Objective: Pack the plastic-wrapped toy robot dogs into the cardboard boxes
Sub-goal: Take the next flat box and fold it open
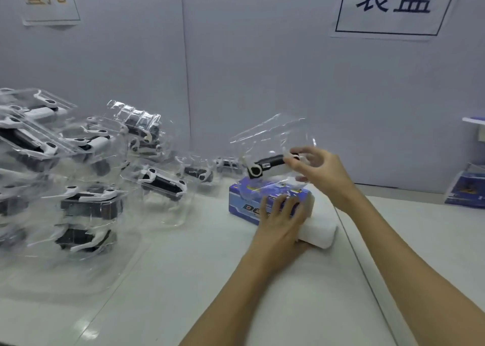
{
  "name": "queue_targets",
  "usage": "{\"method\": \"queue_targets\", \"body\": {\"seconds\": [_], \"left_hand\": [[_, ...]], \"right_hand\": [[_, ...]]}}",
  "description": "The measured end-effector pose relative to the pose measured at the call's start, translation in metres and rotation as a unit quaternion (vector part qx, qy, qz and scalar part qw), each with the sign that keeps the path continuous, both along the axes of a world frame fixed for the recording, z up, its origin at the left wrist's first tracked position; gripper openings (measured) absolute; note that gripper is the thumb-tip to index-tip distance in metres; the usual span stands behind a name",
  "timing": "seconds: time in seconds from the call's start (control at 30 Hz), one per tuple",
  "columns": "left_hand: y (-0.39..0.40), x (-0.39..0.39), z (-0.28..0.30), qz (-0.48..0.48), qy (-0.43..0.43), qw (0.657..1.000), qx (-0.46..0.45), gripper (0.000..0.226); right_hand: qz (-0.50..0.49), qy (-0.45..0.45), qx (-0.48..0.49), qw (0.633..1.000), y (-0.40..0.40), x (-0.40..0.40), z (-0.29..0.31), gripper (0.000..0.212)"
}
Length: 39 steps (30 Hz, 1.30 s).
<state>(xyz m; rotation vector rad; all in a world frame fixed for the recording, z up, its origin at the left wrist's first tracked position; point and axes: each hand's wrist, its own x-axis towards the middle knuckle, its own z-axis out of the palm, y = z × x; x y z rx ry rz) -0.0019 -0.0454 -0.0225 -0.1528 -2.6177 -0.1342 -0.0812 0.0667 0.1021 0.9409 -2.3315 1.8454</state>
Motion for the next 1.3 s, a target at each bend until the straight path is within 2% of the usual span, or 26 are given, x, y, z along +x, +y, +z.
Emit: {"method": "queue_targets", "body": {"seconds": [0.07,0.13,0.17,0.23,0.33,0.43,0.5,0.57,0.63,0.67,0.7,0.77,0.8,0.83,0.9,0.97,1.03,1.1,1.17,1.2,1.23,1.3], "left_hand": [[-0.009,-0.002,0.001,-0.002,0.035,0.999,0.017,0.066],[-0.02,-0.001,0.004,-0.026,0.038,0.996,0.076,0.064],[-0.026,0.0,0.008,-0.049,0.025,0.992,0.117,0.067],[-0.039,0.003,0.01,-0.068,-0.001,0.987,0.145,0.08],[-0.049,0.007,0.01,0.005,-0.067,0.986,0.15,0.092],[-0.062,0.015,0.014,0.0,-0.068,0.958,0.277,0.088],[-0.064,0.018,0.017,0.003,-0.015,0.937,0.349,0.075],[-0.064,0.018,0.017,0.075,0.05,0.907,0.412,0.057],[-0.065,0.015,0.018,0.139,0.121,0.889,0.42,0.032],[-0.067,0.015,0.019,0.148,0.157,0.882,0.42,0.018],[-0.067,0.016,0.022,0.151,0.185,0.869,0.433,0.014],[-0.068,0.018,0.03,0.158,0.209,0.823,0.504,0.017],[-0.068,0.018,0.033,0.149,0.211,0.792,0.553,0.011],[-0.068,0.019,0.035,0.134,0.205,0.762,0.599,0.003],[-0.068,0.021,0.037,0.115,0.192,0.729,0.647,0.004],[-0.068,0.023,0.04,0.126,0.182,0.724,0.653,0.011],[-0.068,0.023,0.041,0.13,0.176,0.727,0.651,0.018],[-0.065,0.025,0.046,0.088,0.167,0.733,0.654,0.019],[-0.059,0.026,0.052,0.001,0.133,0.757,0.64,0.016],[-0.055,0.028,0.056,-0.049,0.11,0.771,0.626,0.021],[-0.052,0.029,0.058,-0.101,0.092,0.773,0.62,0.029],[-0.049,0.031,0.064,-0.177,0.044,0.756,0.628,0.042]], "right_hand": [[-0.078,-0.008,-0.091,0.993,0.022,-0.017,-0.004,0.046],[-0.167,0.003,-0.122,0.978,0.042,-0.032,-0.01,0.045],[-0.207,0.009,-0.113,0.972,0.051,-0.037,-0.015,0.047],[-0.261,0.019,-0.069,0.963,0.065,-0.043,-0.028,0.051],[-0.293,0.002,0.003,0.956,0.08,-0.047,-0.05,0.059],[-0.297,-0.057,0.051,0.952,0.089,-0.051,-0.062,0.075],[-0.296,-0.087,0.07,0.949,0.093,-0.053,-0.068,0.071],[-0.295,-0.099,0.077,0.947,0.096,-0.053,-0.075,0.054],[-0.294,-0.1,0.078,0.947,0.098,-0.053,-0.08,0.049],[-0.295,-0.104,0.085,0.946,0.098,-0.051,-0.081,0.052],[-0.297,-0.108,0.096,0.944,0.097,-0.05,-0.083,0.057],[-0.309,-0.114,0.134,0.935,0.093,-0.048,-0.085,0.073],[-0.327,-0.105,0.157,0.926,0.09,-0.045,-0.086,0.078],[-0.355,-0.074,0.173,0.916,0.085,-0.04,-0.085,0.079],[-0.393,0.083,0.17,0.9,0.074,-0.03,-0.084,0.067],[-0.339,0.25,0.116,0.899,0.058,-0.016,-0.08,0.051],[-0.189,0.289,0.086,0.934,0.035,0.004,-0.076,0.05],[-0.077,0.265,0.139,0.951,0.007,0.026,-0.078,0.058],[-0.083,0.25,0.21,0.942,-0.014,0.034,-0.084,0.062],[-0.112,0.229,0.218,0.942,-0.019,0.034,-0.086,0.056],[-0.14,0.2,0.199,0.949,-0.021,0.032,-0.084,0.047],[-0.169,0.113,0.111,0.973,-0.018,0.027,-0.082,0.03]]}}
